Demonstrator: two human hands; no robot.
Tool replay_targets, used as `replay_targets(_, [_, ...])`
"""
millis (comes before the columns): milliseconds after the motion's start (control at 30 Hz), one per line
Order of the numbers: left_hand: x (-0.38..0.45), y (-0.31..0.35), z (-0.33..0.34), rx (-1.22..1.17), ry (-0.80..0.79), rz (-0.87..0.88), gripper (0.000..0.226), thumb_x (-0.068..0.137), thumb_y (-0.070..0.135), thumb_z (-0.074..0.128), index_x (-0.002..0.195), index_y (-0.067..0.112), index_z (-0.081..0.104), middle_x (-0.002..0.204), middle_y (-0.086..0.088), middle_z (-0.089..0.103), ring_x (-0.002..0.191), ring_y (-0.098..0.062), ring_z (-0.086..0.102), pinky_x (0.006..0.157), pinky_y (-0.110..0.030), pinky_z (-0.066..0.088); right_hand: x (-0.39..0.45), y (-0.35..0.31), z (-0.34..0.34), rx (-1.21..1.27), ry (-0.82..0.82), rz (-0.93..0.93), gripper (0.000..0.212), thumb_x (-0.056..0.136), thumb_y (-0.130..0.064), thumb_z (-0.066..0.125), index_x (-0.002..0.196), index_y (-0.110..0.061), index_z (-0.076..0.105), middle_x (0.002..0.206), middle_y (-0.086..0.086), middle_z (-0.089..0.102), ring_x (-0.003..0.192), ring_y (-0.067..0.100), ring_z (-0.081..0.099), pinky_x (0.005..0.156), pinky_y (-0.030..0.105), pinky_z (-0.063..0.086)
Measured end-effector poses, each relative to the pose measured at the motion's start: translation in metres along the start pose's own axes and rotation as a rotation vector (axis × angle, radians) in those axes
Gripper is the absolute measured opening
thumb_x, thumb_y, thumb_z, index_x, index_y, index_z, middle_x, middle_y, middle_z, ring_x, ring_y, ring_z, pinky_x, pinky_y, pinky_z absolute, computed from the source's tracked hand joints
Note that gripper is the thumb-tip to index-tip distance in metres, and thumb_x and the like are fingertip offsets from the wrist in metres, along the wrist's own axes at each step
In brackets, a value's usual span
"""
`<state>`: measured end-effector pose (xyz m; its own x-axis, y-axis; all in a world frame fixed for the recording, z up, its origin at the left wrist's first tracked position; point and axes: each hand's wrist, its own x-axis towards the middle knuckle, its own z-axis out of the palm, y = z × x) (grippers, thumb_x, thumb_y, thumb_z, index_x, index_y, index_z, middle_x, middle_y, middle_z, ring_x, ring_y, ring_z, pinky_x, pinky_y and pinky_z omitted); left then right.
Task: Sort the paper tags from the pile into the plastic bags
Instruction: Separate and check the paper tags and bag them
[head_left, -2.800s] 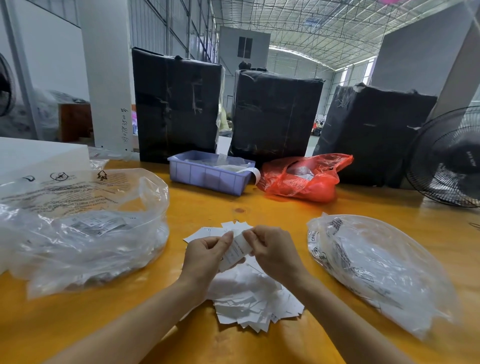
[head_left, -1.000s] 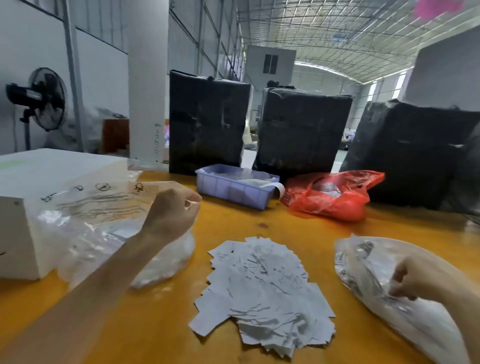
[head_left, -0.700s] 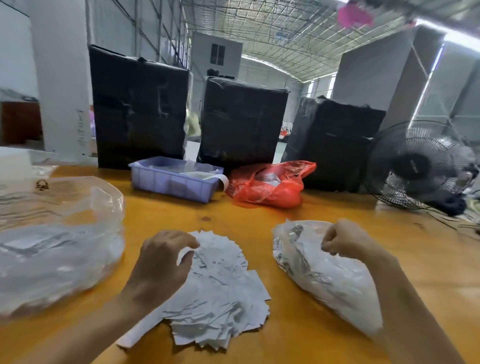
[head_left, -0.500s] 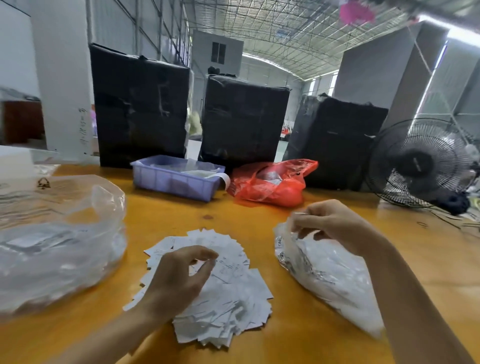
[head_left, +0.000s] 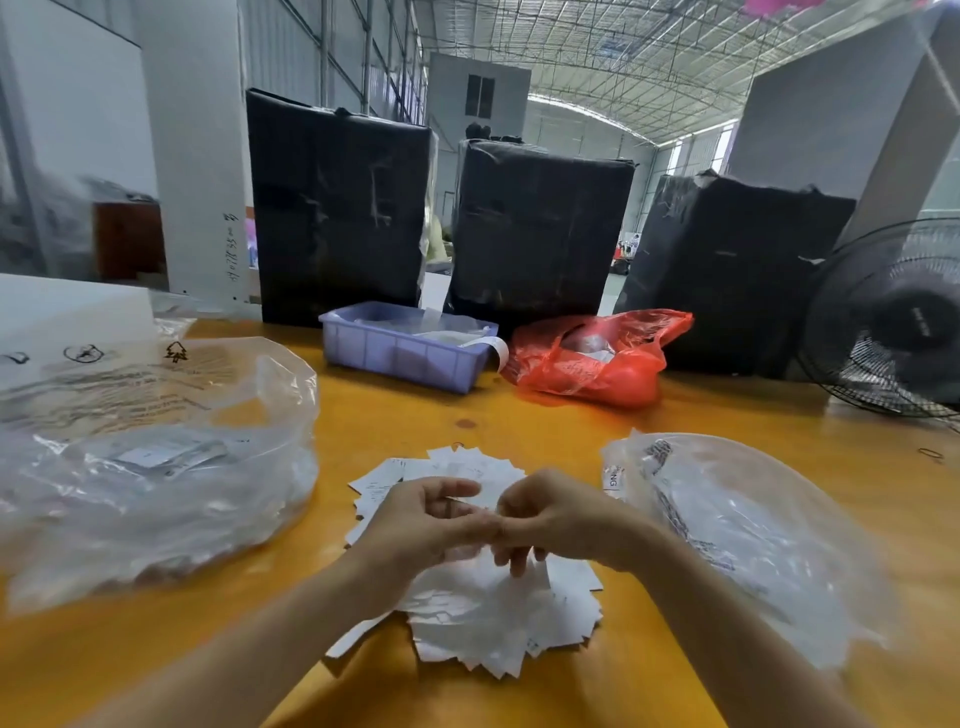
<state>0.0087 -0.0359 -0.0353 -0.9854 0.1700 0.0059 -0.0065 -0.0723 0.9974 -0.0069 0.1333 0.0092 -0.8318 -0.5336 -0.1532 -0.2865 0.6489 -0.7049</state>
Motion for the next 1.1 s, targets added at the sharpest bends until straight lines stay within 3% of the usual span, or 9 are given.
replay_targets(100, [0.002, -0.003, -0.008, 0.076, 0.092, 0.044, 0.037, 0.067, -0.004, 0.079, 0.101, 0.006, 0.066, 0.068, -0.002, 0.067, 0.061, -0.009, 0.063, 0.058, -0.018, 0.050, 0.007, 0.003, 0.001, 0.064, 0.260, -0.034, 0.012, 0.090, -0.008, 0.058, 0.082, -0.013, 0.065, 0.074, -0.001, 0.069, 0.061, 0.009, 0.066, 0.054, 0.019, 0.044])
replay_targets(233, [0.005, -0.006, -0.017, 0.091, 0.258, 0.104, 0.017, 0.069, 0.003, 0.080, 0.081, 0.009, 0.070, 0.064, 0.001, 0.061, 0.060, -0.009, 0.056, 0.054, -0.015, 0.045, 0.012, 0.022, -0.006, -0.143, 0.590, -0.018, 0.015, 0.090, -0.003, 0.054, 0.097, -0.009, 0.066, 0.092, 0.006, 0.069, 0.078, 0.018, 0.065, 0.066, 0.023, 0.050])
replay_targets(333, [0.006, -0.010, -0.018, 0.045, 0.325, 0.117, 0.011, 0.071, 0.008, 0.080, 0.072, 0.009, 0.069, 0.058, 0.004, 0.062, 0.055, -0.007, 0.054, 0.054, -0.019, 0.044, 0.018, 0.039, -0.003, -0.348, 0.553, 0.040, 0.025, 0.093, -0.005, 0.050, 0.114, -0.007, 0.063, 0.110, 0.008, 0.067, 0.098, 0.020, 0.061, 0.083, 0.028, 0.049])
replay_targets(467, [0.004, -0.013, -0.014, 0.013, 0.348, 0.147, 0.011, 0.072, 0.011, 0.078, 0.074, 0.007, 0.068, 0.062, -0.001, 0.070, 0.055, -0.008, 0.060, 0.055, -0.020, 0.047, 0.028, 0.049, 0.014, -0.393, 0.444, 0.002, 0.044, 0.092, -0.014, 0.058, 0.135, -0.017, 0.050, 0.136, 0.002, 0.053, 0.125, 0.017, 0.046, 0.096, 0.021, 0.035])
replay_targets(600, [0.003, -0.016, -0.009, -0.005, 0.330, 0.179, 0.012, 0.075, 0.010, 0.075, 0.079, 0.002, 0.067, 0.069, -0.009, 0.072, 0.055, -0.010, 0.063, 0.052, -0.017, 0.048, 0.030, 0.054, 0.017, -0.589, 0.338, -0.097, 0.054, 0.092, -0.006, 0.052, 0.138, -0.032, 0.044, 0.148, -0.013, 0.036, 0.138, 0.012, 0.024, 0.110, 0.034, 0.030])
replay_targets(767, [0.004, -0.019, -0.006, -0.050, 0.324, 0.166, 0.007, 0.081, 0.000, 0.069, 0.087, 0.002, 0.065, 0.071, -0.010, 0.073, 0.058, -0.012, 0.067, 0.054, -0.015, 0.051, 0.028, 0.055, 0.012, -0.666, 0.264, -0.104, 0.050, 0.091, -0.008, 0.053, 0.132, -0.036, 0.048, 0.136, -0.011, 0.043, 0.128, 0.016, 0.030, 0.100, 0.041, 0.037])
replay_targets(867, [0.004, -0.019, -0.006, -0.048, 0.322, 0.166, 0.011, 0.079, 0.001, 0.071, 0.088, 0.003, 0.065, 0.071, -0.009, 0.074, 0.059, -0.013, 0.067, 0.057, -0.016, 0.052, 0.029, 0.056, 0.009, -0.662, 0.329, -0.081, 0.047, 0.089, -0.011, 0.060, 0.129, -0.032, 0.050, 0.127, -0.007, 0.048, 0.118, 0.019, 0.036, 0.095, 0.040, 0.039])
replay_targets(1000, [0.003, -0.018, -0.006, -0.065, 0.315, 0.164, 0.017, 0.073, 0.000, 0.075, 0.087, 0.003, 0.066, 0.071, -0.011, 0.073, 0.060, -0.015, 0.068, 0.058, -0.016, 0.053, 0.025, 0.057, 0.007, -0.692, 0.494, -0.178, 0.015, 0.089, -0.023, 0.064, 0.103, -0.024, 0.069, 0.103, -0.004, 0.058, 0.098, 0.017, 0.047, 0.083, 0.033, 0.043])
replay_targets(1100, [0.001, -0.017, -0.005, -0.060, 0.317, 0.163, 0.019, 0.071, 0.000, 0.077, 0.087, 0.005, 0.067, 0.070, -0.010, 0.073, 0.061, -0.015, 0.069, 0.058, -0.016, 0.053, 0.023, 0.051, 0.004, -0.458, 0.594, -0.203, 0.004, 0.084, -0.010, 0.069, 0.082, -0.010, 0.072, 0.081, -0.004, 0.059, 0.078, 0.013, 0.051, 0.070, 0.022, 0.042])
